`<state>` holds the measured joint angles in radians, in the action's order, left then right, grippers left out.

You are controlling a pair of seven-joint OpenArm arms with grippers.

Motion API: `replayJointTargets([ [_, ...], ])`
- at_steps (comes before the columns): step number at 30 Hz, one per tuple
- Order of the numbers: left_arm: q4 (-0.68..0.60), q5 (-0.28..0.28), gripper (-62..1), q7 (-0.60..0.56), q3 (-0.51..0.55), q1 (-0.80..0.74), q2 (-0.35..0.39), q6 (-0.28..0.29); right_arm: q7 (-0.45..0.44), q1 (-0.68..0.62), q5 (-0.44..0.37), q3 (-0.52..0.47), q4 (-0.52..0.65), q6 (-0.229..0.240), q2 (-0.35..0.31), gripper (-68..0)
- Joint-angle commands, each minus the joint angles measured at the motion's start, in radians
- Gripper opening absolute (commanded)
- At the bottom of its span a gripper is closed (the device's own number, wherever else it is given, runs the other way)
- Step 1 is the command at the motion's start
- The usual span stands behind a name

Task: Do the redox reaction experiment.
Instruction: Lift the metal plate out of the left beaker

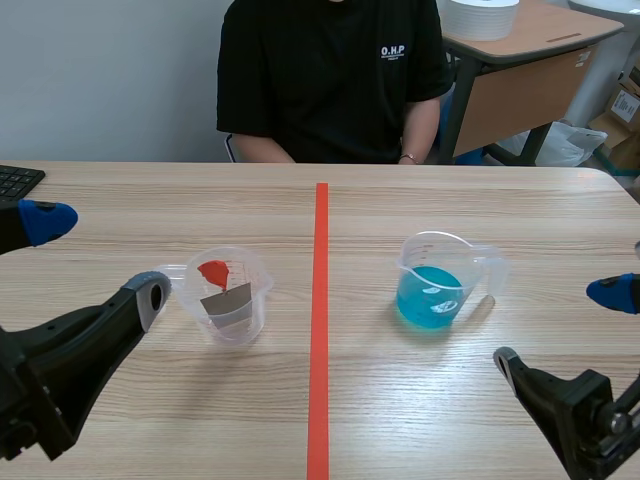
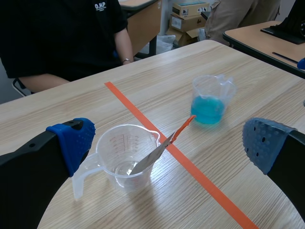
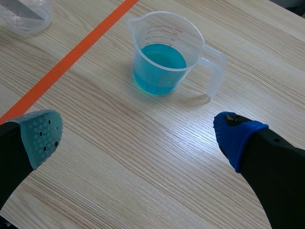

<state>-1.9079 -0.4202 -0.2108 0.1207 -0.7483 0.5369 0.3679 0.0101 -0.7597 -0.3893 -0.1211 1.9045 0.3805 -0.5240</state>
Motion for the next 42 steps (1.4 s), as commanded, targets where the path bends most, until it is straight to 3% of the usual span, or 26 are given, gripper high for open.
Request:
replayJointTargets([
  [1, -0.017, -0.01, 1.4, -0.013, 0.003, -0.002, -0.007, 0.001, -0.008, 0.009, -0.007, 0.002, 0.017, -0.002, -0.01, 0.4],
  [12, -0.017, -0.002, 1.4, -0.003, 0.003, -0.002, -0.007, -0.01, 0.011, 0.009, -0.007, 0.002, 0.017, -0.002, -0.01, 0.4],
  [19, -0.005, 0.05, 1.4, 0.048, 0.005, -0.01, -0.007, -0.083, 0.01, 0.009, -0.006, 0.002, 0.017, -0.003, -0.01, 0.4],
  [24, 0.053, 0.05, 1.4, 0.031, 0.042, -0.078, -0.01, -0.146, 0.01, 0.009, -0.007, 0.002, 0.017, -0.003, -0.01, 0.4],
  [32, 0.202, 0.05, 1.4, 0.019, 0.167, -0.215, -0.123, -0.172, 0.009, 0.01, -0.007, 0.002, 0.017, 0.002, -0.01, 0.4],
  [42, 0.445, 0.077, 1.4, 0.008, 0.196, -0.27, -0.233, -0.19, 0.007, 0.065, 0.002, 0.003, 0.017, 0.005, -0.014, 0.4],
])
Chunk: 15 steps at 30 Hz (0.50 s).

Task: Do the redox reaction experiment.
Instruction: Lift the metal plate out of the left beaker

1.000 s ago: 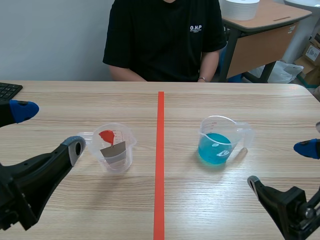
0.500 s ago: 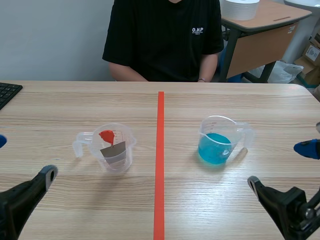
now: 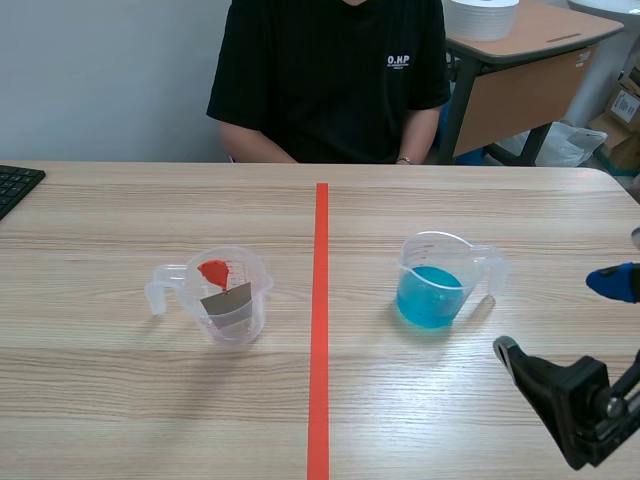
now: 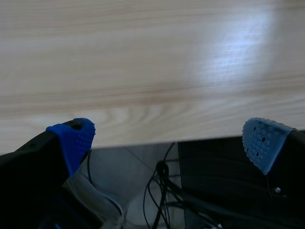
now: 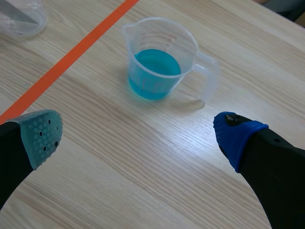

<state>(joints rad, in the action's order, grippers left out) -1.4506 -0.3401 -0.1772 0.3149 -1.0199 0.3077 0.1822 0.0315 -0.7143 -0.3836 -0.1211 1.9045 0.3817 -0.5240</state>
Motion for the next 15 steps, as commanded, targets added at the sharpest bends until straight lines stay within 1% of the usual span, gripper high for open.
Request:
replayJointTargets([
  [1, 0.009, -0.003, 1.4, -0.035, 0.002, 0.001, -0.014, -0.004, -0.014, 0.03, -0.002, 0.003, 0.017, 0.008, -0.019, 0.4],
  [5, 0.087, -0.002, 1.4, -0.056, 0.0, 0.004, -0.048, -0.004, -0.014, 0.072, -0.002, 0.003, 0.017, 0.016, -0.036, 0.4],
  [6, 0.102, 0.002, 1.4, -0.058, 0.0, 0.007, -0.055, -0.003, -0.014, 0.084, -0.002, 0.003, 0.017, 0.035, -0.039, 0.4],
  [7, 0.117, 0.002, 1.4, -0.059, 0.0, 0.01, -0.062, -0.003, -0.014, 0.095, -0.002, 0.003, 0.017, 0.055, -0.042, 0.4],
  [11, 0.167, 0.016, 1.4, -0.058, -0.004, 0.033, -0.08, 0.0, -0.015, 0.14, -0.002, 0.018, 0.017, 0.18, -0.061, 0.4],
  [13, 0.192, 0.016, 1.4, -0.057, -0.016, 0.043, -0.08, 0.0, -0.018, 0.167, -0.002, 0.044, 0.017, 0.231, -0.085, 0.4],
  [15, 0.213, 0.019, 1.4, -0.052, -0.029, 0.055, -0.08, 0.0, -0.019, 0.199, -0.002, 0.077, 0.017, 0.271, -0.104, 0.4],
])
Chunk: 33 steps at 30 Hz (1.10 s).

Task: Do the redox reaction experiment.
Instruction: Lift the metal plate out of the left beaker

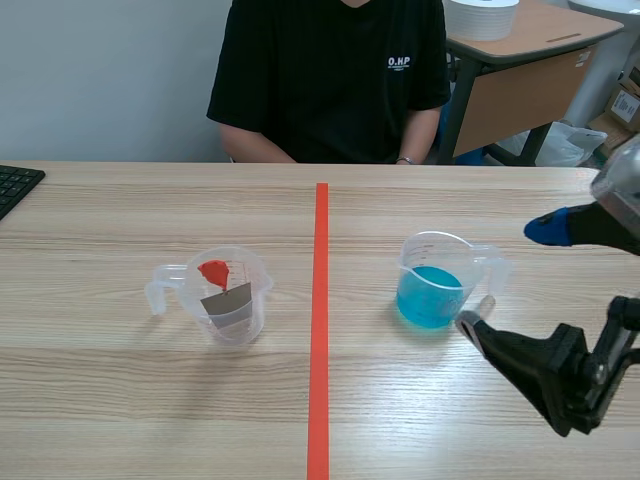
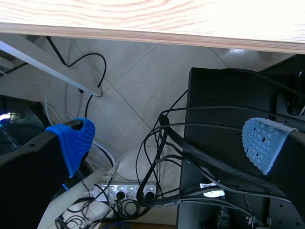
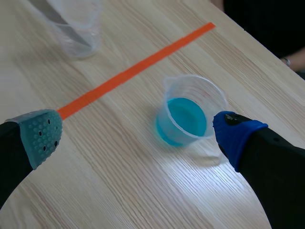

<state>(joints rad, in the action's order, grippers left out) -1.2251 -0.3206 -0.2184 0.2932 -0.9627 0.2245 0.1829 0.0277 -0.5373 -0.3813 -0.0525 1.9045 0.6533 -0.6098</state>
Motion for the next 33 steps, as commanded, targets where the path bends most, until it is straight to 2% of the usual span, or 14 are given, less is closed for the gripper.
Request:
replayJointTargets([
  [1, -0.001, 0.002, 1.4, -0.006, -0.016, 0.005, 0.003, -0.001, -0.016, 0.038, -0.005, 0.024, 0.017, 0.008, -0.022, 0.4],
  [9, 0.091, 0.049, 1.4, 0.009, -0.102, 0.059, 0.003, -0.001, -0.014, 0.162, -0.003, 0.151, 0.017, 0.014, -0.022, 0.4],
  [17, 0.157, 0.056, 1.4, 0.009, -0.147, 0.09, 0.003, -0.001, -0.015, 0.326, 0.04, 0.331, 0.003, 0.014, -0.018, 0.4],
  [26, 0.164, 0.056, 1.4, 0.008, -0.147, 0.096, 0.003, -0.001, -0.016, 0.535, 0.12, 0.549, -0.13, 0.014, 0.047, 0.4],
  [33, 0.164, 0.056, 1.4, 0.009, -0.147, 0.096, 0.003, -0.001, -0.046, 0.643, 0.129, 0.665, -0.217, 0.014, 0.124, 0.4],
])
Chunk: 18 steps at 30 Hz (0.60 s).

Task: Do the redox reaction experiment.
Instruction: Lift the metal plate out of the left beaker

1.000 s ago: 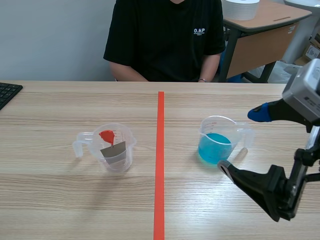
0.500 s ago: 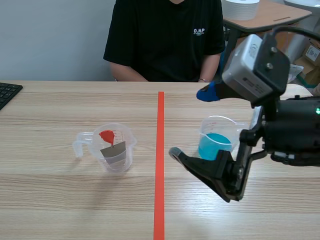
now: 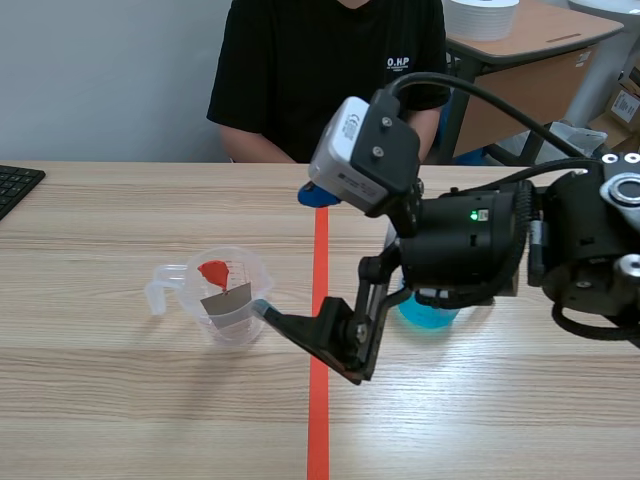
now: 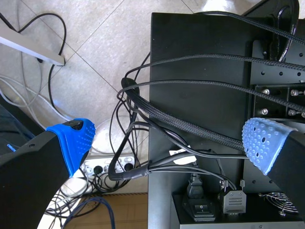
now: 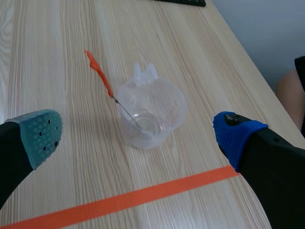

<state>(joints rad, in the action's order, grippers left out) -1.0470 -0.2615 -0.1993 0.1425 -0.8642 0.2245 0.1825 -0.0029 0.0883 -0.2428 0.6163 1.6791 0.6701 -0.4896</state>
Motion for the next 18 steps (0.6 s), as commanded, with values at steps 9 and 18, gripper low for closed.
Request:
replayJointTargets([
  [9, -0.014, -0.003, 1.4, -0.04, 0.003, 0.001, 0.003, 0.026, -0.05, 0.13, 0.04, 0.127, -0.08, -0.003, 0.071, 0.4],
  [18, -0.014, -0.003, 1.4, -0.043, 0.003, 0.003, 0.006, 0.026, -0.118, 0.235, 0.153, 0.207, -0.169, -0.002, 0.101, 0.4],
])
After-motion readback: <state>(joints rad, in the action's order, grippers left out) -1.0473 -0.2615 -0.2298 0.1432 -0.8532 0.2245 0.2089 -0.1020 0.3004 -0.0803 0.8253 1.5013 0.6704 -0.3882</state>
